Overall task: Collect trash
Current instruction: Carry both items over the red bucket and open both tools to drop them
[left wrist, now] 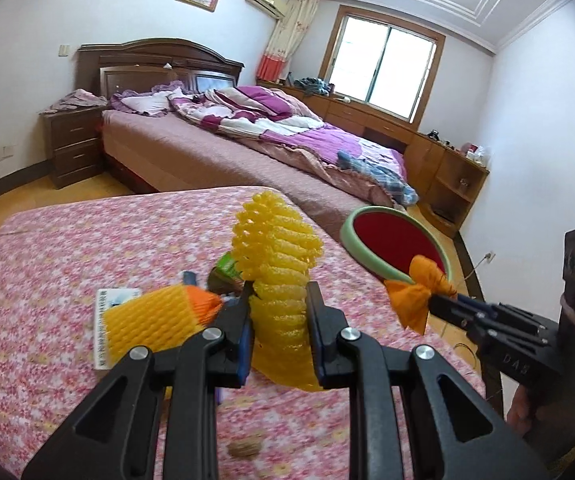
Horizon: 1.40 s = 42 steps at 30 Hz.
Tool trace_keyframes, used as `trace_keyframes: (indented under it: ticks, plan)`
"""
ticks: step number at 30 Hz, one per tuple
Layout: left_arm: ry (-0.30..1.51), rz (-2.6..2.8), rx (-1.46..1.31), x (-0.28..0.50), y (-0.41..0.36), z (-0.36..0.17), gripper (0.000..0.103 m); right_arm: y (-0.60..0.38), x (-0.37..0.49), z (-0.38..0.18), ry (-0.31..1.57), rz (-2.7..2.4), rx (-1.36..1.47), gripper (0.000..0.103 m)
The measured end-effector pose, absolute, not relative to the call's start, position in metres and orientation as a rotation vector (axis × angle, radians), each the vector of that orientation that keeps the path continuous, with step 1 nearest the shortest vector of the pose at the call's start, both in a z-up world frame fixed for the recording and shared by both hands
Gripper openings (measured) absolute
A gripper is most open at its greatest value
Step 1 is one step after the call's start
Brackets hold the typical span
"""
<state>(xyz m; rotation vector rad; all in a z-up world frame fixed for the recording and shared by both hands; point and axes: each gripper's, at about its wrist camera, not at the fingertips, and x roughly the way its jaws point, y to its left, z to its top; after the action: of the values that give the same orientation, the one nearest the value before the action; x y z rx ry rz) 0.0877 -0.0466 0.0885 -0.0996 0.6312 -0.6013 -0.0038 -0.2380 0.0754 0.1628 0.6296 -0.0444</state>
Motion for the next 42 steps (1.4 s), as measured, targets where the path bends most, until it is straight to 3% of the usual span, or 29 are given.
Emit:
trace_keyframes:
  ticks: [10, 28, 30, 32, 34, 36, 42]
  plan:
    - [0.694, -0.650, -0.060, 0.109, -0.121, 0.097, 0.024, -0.319, 0.002, 0.082, 0.580, -0.101, 0.227, 0.025]
    - [0.812, -0.763, 0.076, 0.163, -0.298, 0.060, 0.025, -0.440, 0.029, 0.029, 0.602, -0.254, 0.341, 0.026]
    - [0.802, -0.757, 0.114, 0.162, -0.308, 0.058, 0.028, -0.446, 0.029, 0.024, 0.600, -0.257, 0.361, 0.031]
    - [0.794, -0.751, 0.138, 0.162, -0.315, 0.056, 0.041, -0.450, 0.031, 0.019, 0.601, -0.259, 0.383, 0.031]
    - [0.796, -0.746, 0.143, 0.162, -0.317, 0.055, 0.045, -0.454, 0.033, 0.014, 0.605, -0.259, 0.403, 0.037]
    - [0.795, -0.737, 0.148, 0.164, -0.318, 0.055, 0.047, -0.456, 0.034, 0.011, 0.609, -0.255, 0.422, 0.047]
    - [0.798, -0.690, 0.117, 0.167, -0.309, 0.059, 0.047, -0.452, 0.031, 0.017, 0.581, -0.244, 0.416, 0.051]
